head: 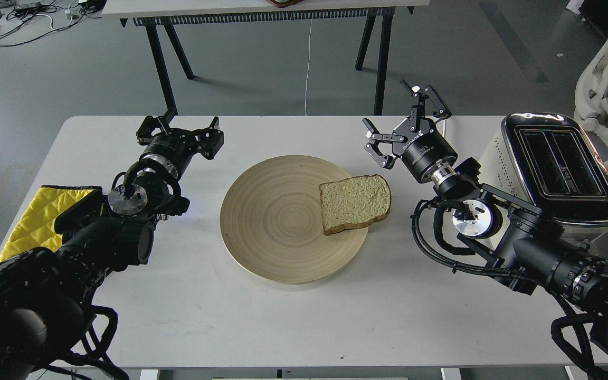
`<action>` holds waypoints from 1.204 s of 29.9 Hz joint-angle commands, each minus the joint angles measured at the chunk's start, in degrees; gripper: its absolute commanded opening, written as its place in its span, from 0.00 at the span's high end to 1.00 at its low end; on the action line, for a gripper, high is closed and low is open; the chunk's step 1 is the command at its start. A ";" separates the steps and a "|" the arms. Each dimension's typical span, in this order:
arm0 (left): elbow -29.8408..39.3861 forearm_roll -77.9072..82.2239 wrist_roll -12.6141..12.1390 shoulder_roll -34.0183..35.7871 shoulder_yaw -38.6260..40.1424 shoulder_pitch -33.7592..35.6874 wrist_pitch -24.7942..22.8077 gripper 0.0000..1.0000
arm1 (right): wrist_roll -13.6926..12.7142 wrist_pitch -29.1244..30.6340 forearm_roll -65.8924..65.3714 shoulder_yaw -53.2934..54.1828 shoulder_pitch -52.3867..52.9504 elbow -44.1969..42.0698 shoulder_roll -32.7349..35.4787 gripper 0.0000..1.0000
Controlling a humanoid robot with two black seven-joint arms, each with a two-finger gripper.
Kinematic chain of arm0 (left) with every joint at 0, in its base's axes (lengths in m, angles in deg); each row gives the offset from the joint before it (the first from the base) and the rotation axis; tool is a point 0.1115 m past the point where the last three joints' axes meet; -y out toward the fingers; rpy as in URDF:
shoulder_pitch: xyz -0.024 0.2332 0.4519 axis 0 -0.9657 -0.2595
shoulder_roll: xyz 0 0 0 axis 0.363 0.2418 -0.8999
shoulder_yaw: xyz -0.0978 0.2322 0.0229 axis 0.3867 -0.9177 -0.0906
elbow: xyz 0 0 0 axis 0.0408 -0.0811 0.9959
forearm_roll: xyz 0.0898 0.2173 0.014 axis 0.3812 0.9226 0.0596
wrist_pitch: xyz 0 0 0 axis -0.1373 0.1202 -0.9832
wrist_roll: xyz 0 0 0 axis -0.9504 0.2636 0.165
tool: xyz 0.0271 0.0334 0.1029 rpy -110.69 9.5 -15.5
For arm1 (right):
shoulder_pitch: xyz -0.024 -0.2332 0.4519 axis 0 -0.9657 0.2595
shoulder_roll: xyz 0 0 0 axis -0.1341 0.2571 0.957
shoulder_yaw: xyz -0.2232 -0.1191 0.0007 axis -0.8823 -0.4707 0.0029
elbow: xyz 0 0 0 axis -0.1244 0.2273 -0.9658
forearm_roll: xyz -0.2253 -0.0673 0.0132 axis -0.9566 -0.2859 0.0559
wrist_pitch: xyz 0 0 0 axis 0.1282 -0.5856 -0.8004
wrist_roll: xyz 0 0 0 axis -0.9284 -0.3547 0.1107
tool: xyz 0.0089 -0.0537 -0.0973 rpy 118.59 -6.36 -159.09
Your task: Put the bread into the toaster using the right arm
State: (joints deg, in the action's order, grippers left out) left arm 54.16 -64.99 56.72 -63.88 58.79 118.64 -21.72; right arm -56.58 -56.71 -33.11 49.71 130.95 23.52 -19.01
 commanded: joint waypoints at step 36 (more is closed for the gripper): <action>0.00 0.09 -0.56 -0.11 -0.30 0.18 0.00 0.00 | -2.72 0.00 -4.02 -3.94 12.85 7.89 13.10 0.01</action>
State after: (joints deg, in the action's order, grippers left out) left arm 54.16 -64.94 56.16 -63.99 58.49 118.83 -21.72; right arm -58.03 -56.71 -34.21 48.19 140.25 29.87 -9.02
